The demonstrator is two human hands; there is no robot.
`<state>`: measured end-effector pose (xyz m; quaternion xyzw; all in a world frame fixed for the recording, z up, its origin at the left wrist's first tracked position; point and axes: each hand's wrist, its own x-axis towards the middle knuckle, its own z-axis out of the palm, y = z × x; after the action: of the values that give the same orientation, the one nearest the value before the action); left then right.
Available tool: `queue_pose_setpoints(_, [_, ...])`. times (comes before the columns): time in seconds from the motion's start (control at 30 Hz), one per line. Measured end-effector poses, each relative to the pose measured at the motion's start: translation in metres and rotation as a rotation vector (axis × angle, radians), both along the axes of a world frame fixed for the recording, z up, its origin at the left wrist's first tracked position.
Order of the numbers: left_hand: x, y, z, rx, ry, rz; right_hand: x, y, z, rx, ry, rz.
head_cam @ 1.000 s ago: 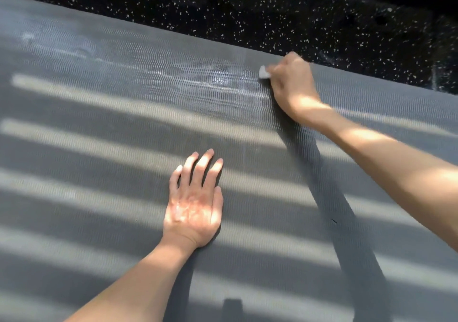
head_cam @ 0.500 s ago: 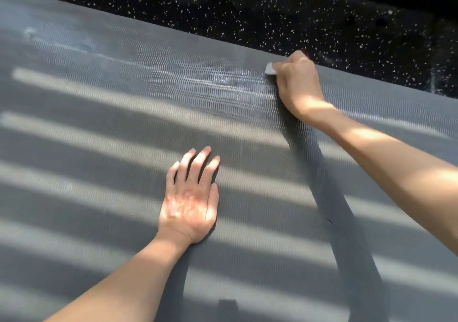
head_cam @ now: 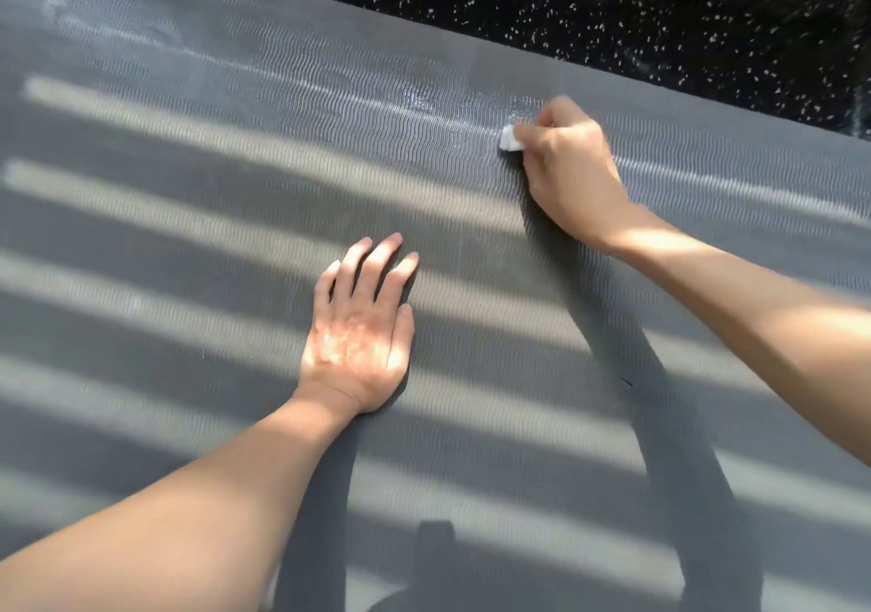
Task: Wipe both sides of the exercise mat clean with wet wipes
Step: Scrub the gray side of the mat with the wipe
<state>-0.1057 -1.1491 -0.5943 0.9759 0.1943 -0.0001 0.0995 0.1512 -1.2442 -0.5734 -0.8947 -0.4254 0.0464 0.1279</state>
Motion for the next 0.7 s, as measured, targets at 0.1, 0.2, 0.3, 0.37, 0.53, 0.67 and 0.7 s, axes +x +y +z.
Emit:
queue_pose_setpoints(0.1, [-0.001,0.000,0.000,-0.007,-0.006,0.005,-0.052,-0.034,0.000,0.052,0.073,0.153])
queue_pose_setpoints(0.2, [0.000,-0.002,0.001,-0.011,-0.012,0.007,-0.107,-0.076,0.004,-0.037,0.060,0.405])
queue_pose_setpoints(0.3, [-0.001,-0.002,0.000,-0.020,-0.032,0.004,-0.103,-0.075,0.014,-0.092,0.086,0.498])
queue_pose_setpoints(0.37, [-0.002,-0.003,-0.001,-0.017,-0.038,0.007,-0.074,-0.055,0.018,-0.060,0.098,0.397])
queue_pose_setpoints(0.53, [-0.002,-0.004,0.000,-0.012,-0.050,0.005,-0.032,-0.016,0.013,-0.007,0.069,0.020])
queue_pose_setpoints(0.67, [-0.002,-0.005,0.000,0.009,-0.043,-0.005,-0.103,-0.056,0.007,0.007,0.109,0.154])
queue_pose_setpoints(0.7, [-0.002,-0.005,0.001,0.012,-0.040,-0.001,-0.118,-0.067,0.006,0.018,0.117,0.208])
